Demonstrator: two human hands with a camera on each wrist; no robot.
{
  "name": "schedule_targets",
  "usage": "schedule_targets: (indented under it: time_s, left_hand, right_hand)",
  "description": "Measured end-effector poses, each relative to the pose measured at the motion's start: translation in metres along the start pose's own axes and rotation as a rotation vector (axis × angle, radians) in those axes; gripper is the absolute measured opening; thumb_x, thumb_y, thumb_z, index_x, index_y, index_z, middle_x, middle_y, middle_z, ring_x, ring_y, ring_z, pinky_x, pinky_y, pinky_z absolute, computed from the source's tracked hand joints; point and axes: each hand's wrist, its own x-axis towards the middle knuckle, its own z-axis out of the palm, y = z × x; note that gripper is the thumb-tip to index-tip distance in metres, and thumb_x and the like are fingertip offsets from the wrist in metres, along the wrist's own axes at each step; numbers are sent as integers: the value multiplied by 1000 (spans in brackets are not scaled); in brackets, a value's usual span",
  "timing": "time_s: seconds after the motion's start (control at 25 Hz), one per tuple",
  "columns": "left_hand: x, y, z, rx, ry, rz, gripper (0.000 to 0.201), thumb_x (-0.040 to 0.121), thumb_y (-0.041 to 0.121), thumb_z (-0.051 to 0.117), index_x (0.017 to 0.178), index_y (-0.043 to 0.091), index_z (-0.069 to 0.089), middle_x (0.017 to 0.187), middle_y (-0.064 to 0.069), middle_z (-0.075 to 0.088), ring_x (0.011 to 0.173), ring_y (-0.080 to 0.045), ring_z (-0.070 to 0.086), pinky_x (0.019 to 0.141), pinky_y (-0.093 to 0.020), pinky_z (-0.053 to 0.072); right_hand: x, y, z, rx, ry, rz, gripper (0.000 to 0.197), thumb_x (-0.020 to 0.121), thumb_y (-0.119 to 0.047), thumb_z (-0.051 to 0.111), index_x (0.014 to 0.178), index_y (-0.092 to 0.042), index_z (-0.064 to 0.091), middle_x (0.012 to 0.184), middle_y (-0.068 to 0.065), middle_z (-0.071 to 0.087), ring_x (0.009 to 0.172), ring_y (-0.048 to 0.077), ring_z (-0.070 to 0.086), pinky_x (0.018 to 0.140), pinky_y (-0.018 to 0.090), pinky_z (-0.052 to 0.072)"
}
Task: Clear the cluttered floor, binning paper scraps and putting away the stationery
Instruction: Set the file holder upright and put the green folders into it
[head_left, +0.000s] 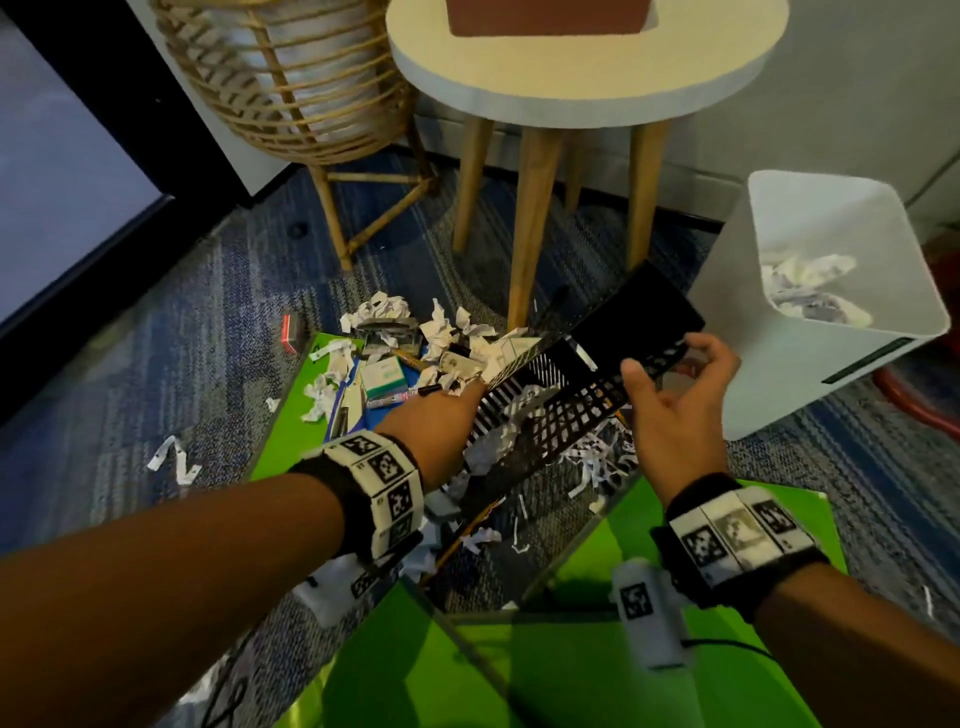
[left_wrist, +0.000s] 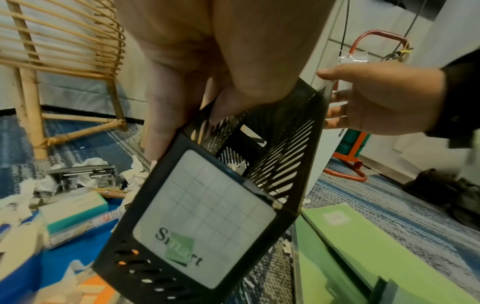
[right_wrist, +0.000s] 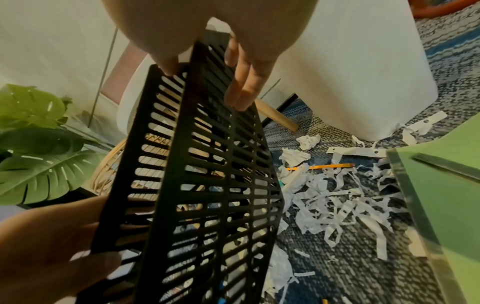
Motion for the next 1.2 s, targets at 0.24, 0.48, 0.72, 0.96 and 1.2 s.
schedule_targets:
  time_s: [0.24, 0.48, 0.72, 0.96, 1.2]
  left_hand:
    - [-43, -13, -39, -98, 5, 53, 63, 94, 15, 53, 147, 15, 18, 114, -17, 60, 99, -34, 58, 73, -36, 42]
    - [-81, -57, -17, -369, 58, 170, 56, 96, 20, 49, 147, 20, 26, 135, -12, 53, 117, -31, 52, 90, -33, 43]
    - [-83, -85, -47, -468, 76, 187, 33, 94, 36, 51, 125, 22, 50, 105, -3, 69, 96, -24, 63, 82, -36, 52]
    - [-59, -51, -46, -624, 29, 142, 27, 91, 39, 56, 108, 18, 50, 89, -7, 66, 82, -27, 63, 71, -39, 54]
    - [-43, 14, 11, -639, -42, 41, 33, 95, 40, 51, 118, 16, 56, 87, -12, 67, 75, -31, 63, 69, -44, 55]
  right_hand:
    - [22, -61, 20, 23, 43, 69, 45, 95, -25, 52, 136, -26, 35, 96, -13, 58, 85, 7, 60, 86, 32, 49]
    - [1, -110, 60, -216, 1, 14, 44, 91, -3, 47, 131, -19, 43, 74, -5, 40, 58, 8, 39, 54, 17, 38]
    - [-4, -175, 82, -349, -94, -49, 47, 82, -14, 51, 118, -44, 48, 93, 9, 66, 81, 25, 64, 77, 49, 55]
    - [25, -195, 87, -514, -230, -99, 44, 82, -16, 50, 113, -47, 50, 91, 6, 68, 77, 30, 65, 68, 51, 56]
    - [5, -115, 23, -573, -217, -158, 46, 78, -9, 47, 120, -26, 52, 109, 6, 64, 97, 25, 60, 87, 42, 50]
